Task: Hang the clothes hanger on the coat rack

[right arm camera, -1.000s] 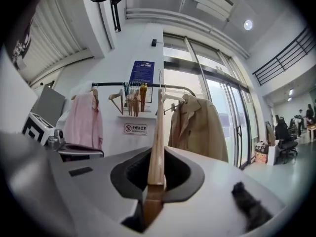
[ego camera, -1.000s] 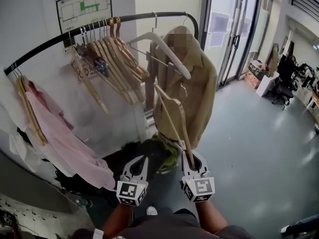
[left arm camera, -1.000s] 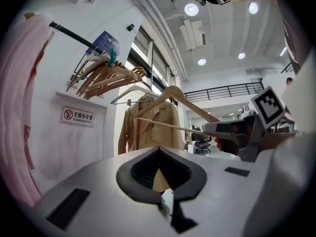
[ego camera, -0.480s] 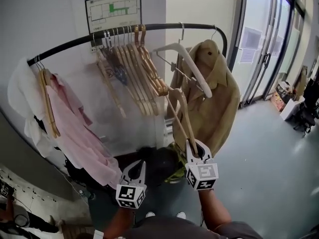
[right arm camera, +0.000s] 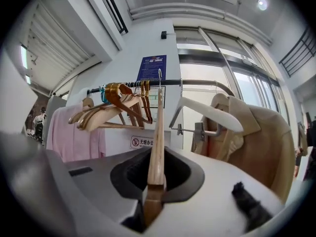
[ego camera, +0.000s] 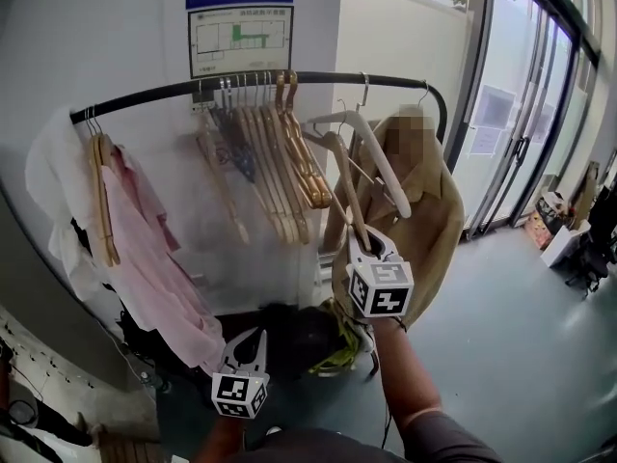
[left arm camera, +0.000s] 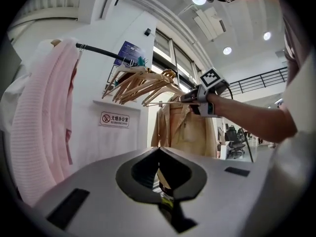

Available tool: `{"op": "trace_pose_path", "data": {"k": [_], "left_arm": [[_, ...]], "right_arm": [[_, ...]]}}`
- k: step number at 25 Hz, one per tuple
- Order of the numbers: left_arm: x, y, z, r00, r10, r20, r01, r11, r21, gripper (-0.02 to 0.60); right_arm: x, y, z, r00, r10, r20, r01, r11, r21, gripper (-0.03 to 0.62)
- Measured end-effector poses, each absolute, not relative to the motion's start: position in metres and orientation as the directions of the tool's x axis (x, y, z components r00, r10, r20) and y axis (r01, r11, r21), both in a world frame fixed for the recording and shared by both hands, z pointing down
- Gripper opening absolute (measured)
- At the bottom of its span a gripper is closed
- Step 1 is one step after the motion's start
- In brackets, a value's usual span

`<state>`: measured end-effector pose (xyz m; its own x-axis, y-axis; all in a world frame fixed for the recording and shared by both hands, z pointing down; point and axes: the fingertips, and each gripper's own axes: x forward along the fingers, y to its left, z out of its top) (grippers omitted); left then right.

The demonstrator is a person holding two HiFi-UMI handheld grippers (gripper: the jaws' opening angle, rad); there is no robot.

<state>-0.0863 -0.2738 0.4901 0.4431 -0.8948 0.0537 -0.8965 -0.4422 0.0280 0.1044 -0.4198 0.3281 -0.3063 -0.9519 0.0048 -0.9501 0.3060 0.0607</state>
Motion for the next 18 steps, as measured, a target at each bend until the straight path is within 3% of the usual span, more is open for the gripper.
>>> {"op": "trace_pose_path", "data": {"k": [6,18], "left_arm": [[-0.095,-0.274,0.489,0.414,-0.909,0.046,-0.910,-0.413,0.028,0.009],[-0.116,-0.269,0.489,0.354,-0.934,0.053,-0.935,-0.354,0.021,0.009]], "right_arm": [[0.098,-0.467,0.280,-0.307,-0.951,-0.036,-0.949,0.303,0.085,0.037],[0.090,-0.505,0.285,-0.310,-0.949,0.056,-0.950,0.312,0.026,0.038]]}}
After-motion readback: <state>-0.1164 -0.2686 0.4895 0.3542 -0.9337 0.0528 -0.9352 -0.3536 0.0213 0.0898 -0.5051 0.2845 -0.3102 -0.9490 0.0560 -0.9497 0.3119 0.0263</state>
